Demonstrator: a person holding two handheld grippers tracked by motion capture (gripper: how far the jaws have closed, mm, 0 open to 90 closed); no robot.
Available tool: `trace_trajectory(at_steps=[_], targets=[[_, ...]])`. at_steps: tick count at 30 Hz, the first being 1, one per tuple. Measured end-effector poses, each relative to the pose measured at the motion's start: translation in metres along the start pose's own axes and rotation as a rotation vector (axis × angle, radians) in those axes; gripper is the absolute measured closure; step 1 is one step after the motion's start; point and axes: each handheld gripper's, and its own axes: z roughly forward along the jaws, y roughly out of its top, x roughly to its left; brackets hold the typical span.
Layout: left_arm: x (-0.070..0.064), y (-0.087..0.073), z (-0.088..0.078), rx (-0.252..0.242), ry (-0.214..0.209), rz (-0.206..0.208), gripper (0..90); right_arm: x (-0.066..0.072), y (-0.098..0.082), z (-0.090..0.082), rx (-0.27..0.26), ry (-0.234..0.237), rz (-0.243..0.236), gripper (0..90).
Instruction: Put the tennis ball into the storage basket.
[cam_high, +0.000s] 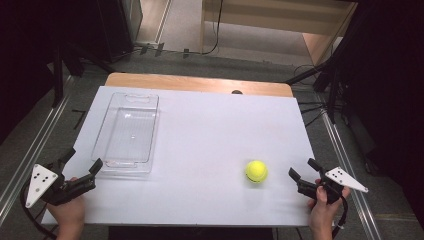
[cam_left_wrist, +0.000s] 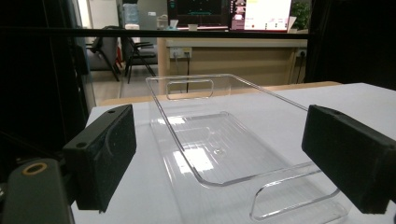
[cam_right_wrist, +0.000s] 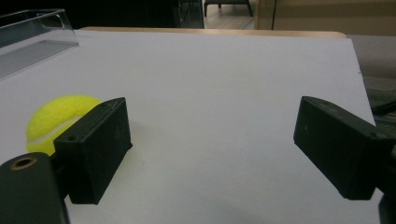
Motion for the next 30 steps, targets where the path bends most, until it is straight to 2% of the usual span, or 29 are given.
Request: trace_trajectory(at_steps=[9, 17, 22, 23, 24, 25, 27, 30], targets=[[-0.002, -0.001, 0.001, 0.009, 0.004, 0.010, 10.7, 0.003, 0.004, -0.001, 0.015, 0.015, -0.021, 9.9], [-0.002, -0.001, -0.001, 0.014, 0.000, 0.013, 10.6, 0.017, 0.021, 0.001, 0.055, 0.029, -0.069, 9.9], [-0.003, -0.002, 0.000, 0.014, 0.002, 0.013, 10.6, 0.027, 0.028, 0.005, 0.100, 0.042, -0.085, 9.9], [-0.003, -0.002, 0.000, 0.012, -0.002, 0.018, 10.6, 0.031, 0.032, 0.008, 0.128, 0.056, -0.110, 9.9], [-0.003, -0.002, 0.000, 0.012, -0.002, 0.018, 10.7, 0.031, 0.032, 0.008, 0.128, 0.056, -0.110, 9.9], [-0.004, -0.002, 0.000, 0.012, -0.004, 0.019, 10.7, 0.036, 0.035, 0.010, 0.159, 0.058, -0.129, 10.0], [-0.004, -0.002, 0.000, 0.013, -0.003, 0.020, 10.7, 0.037, 0.036, 0.012, 0.163, 0.065, -0.143, 9.9], [-0.003, -0.002, -0.001, 0.013, -0.003, 0.019, 10.6, 0.046, 0.042, 0.017, 0.205, 0.087, -0.173, 9.9]])
